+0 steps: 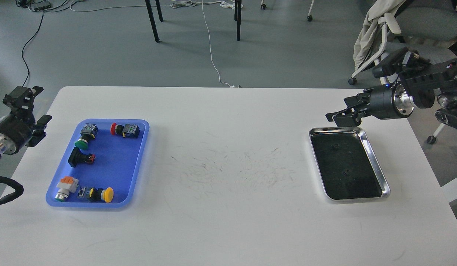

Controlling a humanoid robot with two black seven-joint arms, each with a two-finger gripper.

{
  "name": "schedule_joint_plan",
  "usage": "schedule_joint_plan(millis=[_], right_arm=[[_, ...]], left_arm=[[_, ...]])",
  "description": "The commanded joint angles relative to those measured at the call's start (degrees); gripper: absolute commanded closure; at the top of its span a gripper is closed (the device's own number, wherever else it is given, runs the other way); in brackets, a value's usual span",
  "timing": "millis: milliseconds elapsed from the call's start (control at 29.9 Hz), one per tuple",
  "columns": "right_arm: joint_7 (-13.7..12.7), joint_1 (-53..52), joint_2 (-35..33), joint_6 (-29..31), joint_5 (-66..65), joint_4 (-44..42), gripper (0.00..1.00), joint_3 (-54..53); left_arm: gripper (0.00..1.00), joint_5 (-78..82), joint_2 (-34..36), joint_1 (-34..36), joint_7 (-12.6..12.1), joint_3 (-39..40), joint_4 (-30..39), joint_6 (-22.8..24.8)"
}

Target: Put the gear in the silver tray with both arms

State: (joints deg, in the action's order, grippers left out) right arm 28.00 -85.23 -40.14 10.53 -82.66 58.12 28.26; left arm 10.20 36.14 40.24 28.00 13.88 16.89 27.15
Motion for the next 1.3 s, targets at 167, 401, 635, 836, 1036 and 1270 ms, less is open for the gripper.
schedule_joint_plan(millis=[167,401,635,836,1036,1270], right_arm=[[0.0,3.57,-6.0,-0.95,13.47,0.07,0.13,-8.83],[0.0,9.02,-7.5,-6.3,26.13,0.24,0.13,-14.72],[0.0,14.64,-7.41,-13.78,43.61,0.59,0.1,-18.24],[0.0,16.93,-7.5,-17.56,55.49,3.14,0.07,-18.77],[0.0,19.74,-7.41,-20.11,64.46,5.6,0.06,-21.49],[0.0,25.81,-6.97,-20.2,65.44,5.69,0.06,-28.51]], left_arm=[[0.02,-1.23,1.92,-0.25,0.0,0.62,0.07,0.85],[0.02,-3.52,2.01,-0.16,0.0,2.98,0.07,0.85],[0.02,-3.6,1.83,0.28,0.0,8.61,0.86,0.85],[0.02,-3.78,1.04,0.72,0.0,10.81,1.65,0.85],[0.02,-5.44,0.78,1.59,0.0,12.75,7.53,0.85],[0.02,-5.89,0.43,3.18,0.0,12.49,12.1,0.85]])
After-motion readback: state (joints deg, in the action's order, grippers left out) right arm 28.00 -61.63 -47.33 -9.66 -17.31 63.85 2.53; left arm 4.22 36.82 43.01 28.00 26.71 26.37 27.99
